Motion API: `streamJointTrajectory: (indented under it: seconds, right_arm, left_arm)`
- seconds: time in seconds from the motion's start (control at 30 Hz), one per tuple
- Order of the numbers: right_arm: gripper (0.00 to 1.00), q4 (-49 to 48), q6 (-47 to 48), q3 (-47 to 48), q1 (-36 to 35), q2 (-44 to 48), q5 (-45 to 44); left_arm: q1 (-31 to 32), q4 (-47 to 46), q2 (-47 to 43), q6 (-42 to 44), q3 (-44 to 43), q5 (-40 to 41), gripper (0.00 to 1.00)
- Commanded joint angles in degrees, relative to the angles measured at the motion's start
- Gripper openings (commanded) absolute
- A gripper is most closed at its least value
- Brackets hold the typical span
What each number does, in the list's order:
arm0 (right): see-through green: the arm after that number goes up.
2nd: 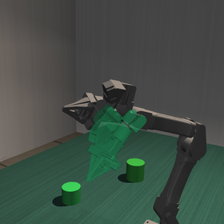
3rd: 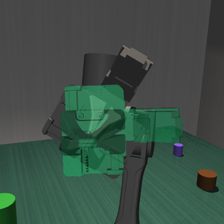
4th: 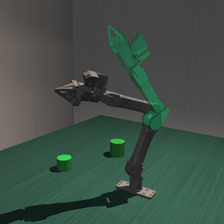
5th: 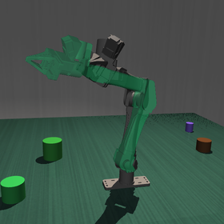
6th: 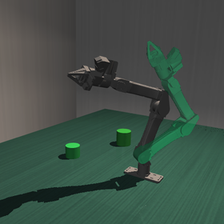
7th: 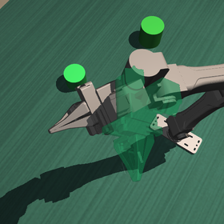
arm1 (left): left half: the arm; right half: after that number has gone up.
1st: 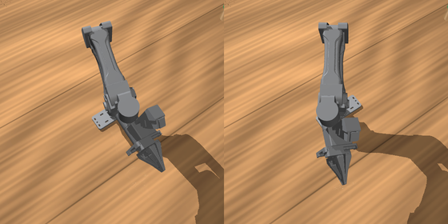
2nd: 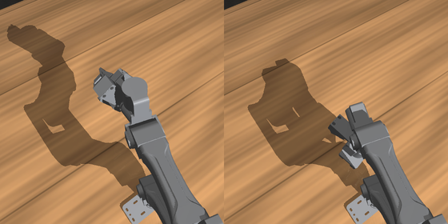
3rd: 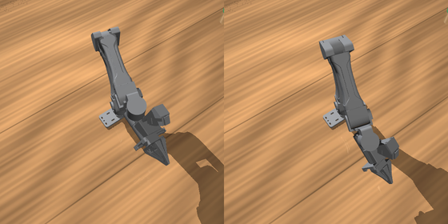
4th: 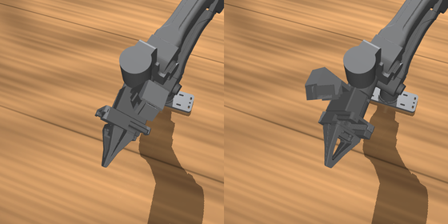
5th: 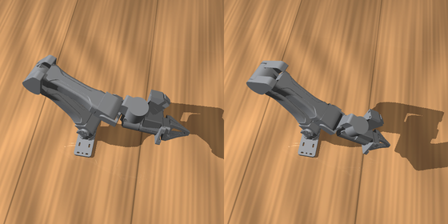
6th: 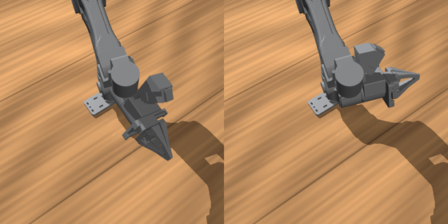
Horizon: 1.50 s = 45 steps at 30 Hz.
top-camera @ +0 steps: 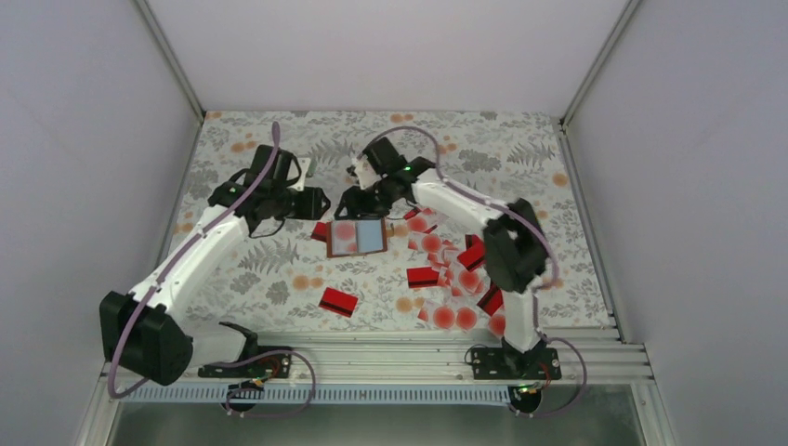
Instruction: Put the credit cards into the card holder
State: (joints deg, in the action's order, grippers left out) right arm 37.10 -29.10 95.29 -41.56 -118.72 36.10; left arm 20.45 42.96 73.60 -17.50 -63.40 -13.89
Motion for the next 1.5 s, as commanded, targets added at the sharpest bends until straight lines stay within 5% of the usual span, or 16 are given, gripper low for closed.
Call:
streamJointTrajectory:
  seconds: [0.0, 0.27, 0.43, 0.87, 1.47]
  right_arm:
    - [0.52, 3.82, 1.60, -5.84, 0.39, 14.31, -12.09]
    - [0.67, 10.67, -4.00, -20.72, 3.79, 31.56, -28.39]
    - [0.99, 15.56, -8.88, -28.09, 6.90, 38.27, -33.93]
    - [0.99, 16.93, -20.02, -40.80, 19.17, 38.32, -35.80]
    - [0.99, 11.59, -24.36, -39.27, 28.90, 23.96, -29.46]
  left_arm:
    - [0.26, -3.19, -3.75, 5.91, 0.40, -1.88, 0.54]
    - [6.78, -6.92, -3.77, 8.09, 0.25, -5.62, 0.63]
    - [13.73, -10.50, 0.25, 6.35, -0.06, -6.05, 0.63]
    - [25.65, -11.27, 11.93, 6.72, -8.17, -1.01, 0.63]
    - [27.22, -11.16, 14.20, 9.16, -7.56, -0.36, 0.62]
